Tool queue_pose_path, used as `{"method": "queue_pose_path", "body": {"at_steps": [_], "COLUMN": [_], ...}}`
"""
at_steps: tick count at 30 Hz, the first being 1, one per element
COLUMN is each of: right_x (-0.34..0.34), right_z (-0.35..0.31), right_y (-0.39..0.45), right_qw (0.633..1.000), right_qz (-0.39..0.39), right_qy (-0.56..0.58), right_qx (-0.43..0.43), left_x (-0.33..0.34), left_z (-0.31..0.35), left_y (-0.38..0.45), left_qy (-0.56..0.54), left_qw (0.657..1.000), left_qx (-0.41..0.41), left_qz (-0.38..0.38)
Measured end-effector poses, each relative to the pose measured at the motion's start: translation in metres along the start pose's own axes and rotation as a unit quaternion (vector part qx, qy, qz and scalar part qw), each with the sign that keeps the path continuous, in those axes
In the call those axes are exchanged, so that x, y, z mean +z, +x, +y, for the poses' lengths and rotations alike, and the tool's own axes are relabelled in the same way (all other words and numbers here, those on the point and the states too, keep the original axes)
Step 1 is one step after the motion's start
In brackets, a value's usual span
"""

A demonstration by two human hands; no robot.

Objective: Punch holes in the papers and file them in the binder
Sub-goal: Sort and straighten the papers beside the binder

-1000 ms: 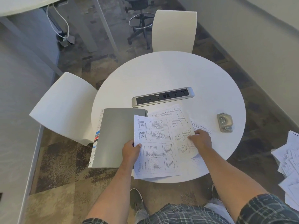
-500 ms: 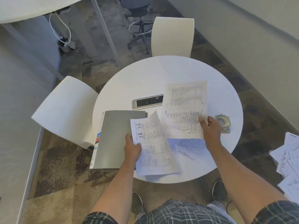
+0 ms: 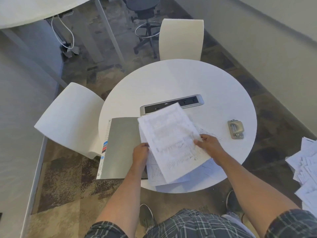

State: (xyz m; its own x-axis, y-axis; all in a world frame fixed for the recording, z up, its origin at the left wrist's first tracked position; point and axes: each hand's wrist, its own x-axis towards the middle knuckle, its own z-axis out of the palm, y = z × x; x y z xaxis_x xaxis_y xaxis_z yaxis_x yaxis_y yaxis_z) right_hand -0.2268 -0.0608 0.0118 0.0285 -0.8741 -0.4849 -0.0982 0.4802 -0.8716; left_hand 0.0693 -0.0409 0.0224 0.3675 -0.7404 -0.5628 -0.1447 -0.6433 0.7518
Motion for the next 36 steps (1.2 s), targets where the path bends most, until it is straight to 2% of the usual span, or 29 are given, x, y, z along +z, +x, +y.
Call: {"method": "queue_pose_path", "body": {"at_steps": [4,8,10,14,16,18,25,29,32,34,36], "right_x": [0.009,0.013,0.011,-0.011,-0.025,-0.036,-0.041,-0.04,-0.04,-0.041,-0.042], "right_z": [0.009,0.016,0.021,0.017,0.012,0.014,0.011,0.005,0.003,0.003,0.0], "right_y": [-0.001,0.007,0.014,0.025,0.029,0.034,0.042,0.043,0.044,0.043,0.042], "right_qw": [0.993,0.974,0.963,0.921,0.887,0.863,0.836,0.822,0.816,0.833,0.87], "right_qz": [-0.064,-0.104,-0.063,0.12,0.146,0.138,0.128,0.151,0.159,0.172,0.189], "right_qy": [-0.104,-0.201,-0.262,-0.37,-0.434,-0.479,-0.524,-0.535,-0.546,-0.521,-0.452], "right_qx": [-0.003,0.001,-0.006,0.007,0.053,0.087,0.103,0.122,0.102,0.073,0.045], "left_x": [0.003,0.004,0.005,0.005,0.004,0.004,0.002,0.003,0.004,0.005,0.006], "left_z": [0.001,-0.006,-0.011,-0.01,-0.011,-0.013,-0.011,-0.011,-0.009,-0.006,-0.003], "left_y": [-0.002,-0.003,-0.003,-0.007,-0.005,-0.004,-0.008,-0.007,-0.006,-0.006,-0.006], "left_qy": [-0.123,-0.011,0.009,0.026,0.036,0.042,0.031,0.04,0.052,0.064,0.078], "left_qw": [0.991,0.999,0.999,0.998,0.997,0.996,0.994,0.99,0.989,0.989,0.987], "left_qx": [-0.018,0.036,0.045,0.057,0.069,0.08,0.093,0.125,0.134,0.131,0.134], "left_qz": [-0.043,-0.031,-0.019,0.008,0.01,0.016,0.057,0.045,0.035,0.035,0.032]}}
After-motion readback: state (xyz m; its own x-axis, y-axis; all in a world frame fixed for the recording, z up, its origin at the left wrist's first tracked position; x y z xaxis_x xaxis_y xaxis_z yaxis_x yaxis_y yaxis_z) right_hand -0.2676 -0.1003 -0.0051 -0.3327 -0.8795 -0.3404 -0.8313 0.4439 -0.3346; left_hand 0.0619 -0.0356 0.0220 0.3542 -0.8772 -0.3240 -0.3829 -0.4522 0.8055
